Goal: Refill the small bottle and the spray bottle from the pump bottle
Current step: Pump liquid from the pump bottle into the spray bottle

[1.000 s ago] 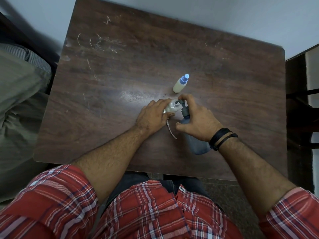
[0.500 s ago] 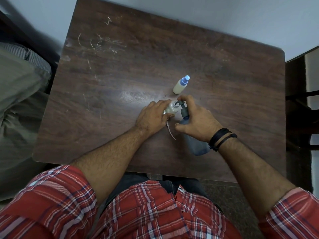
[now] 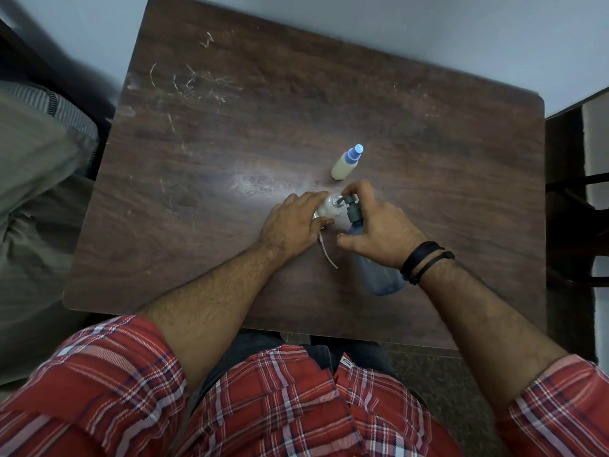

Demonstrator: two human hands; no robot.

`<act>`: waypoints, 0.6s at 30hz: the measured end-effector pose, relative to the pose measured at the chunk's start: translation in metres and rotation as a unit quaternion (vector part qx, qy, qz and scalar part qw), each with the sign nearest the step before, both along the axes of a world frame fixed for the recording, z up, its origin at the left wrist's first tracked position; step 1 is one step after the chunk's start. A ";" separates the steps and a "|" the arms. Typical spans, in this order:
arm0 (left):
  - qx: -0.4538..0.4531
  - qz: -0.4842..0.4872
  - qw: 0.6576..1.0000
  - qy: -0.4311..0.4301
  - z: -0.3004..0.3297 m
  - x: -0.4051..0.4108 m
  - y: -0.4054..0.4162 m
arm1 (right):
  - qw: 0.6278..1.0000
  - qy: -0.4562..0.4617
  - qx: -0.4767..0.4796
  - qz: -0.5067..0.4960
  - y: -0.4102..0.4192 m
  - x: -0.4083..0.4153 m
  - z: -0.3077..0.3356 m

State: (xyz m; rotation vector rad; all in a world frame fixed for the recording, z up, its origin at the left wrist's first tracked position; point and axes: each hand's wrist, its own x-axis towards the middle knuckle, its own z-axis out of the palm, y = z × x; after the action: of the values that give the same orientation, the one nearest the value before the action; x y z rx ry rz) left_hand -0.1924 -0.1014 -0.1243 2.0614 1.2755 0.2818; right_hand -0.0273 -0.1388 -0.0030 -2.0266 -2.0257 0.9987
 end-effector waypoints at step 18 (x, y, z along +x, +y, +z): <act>0.000 -0.001 1.000 0.003 0.001 0.000 0.000 | 1.000 -0.008 -0.004 -0.002 -0.003 -0.001 -0.001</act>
State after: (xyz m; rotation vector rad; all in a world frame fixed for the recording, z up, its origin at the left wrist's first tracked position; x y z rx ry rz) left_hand -0.1924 -0.1017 -0.1234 2.0641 1.2777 0.2756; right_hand -0.0279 -0.1415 -0.0042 -2.0494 -2.0284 0.9946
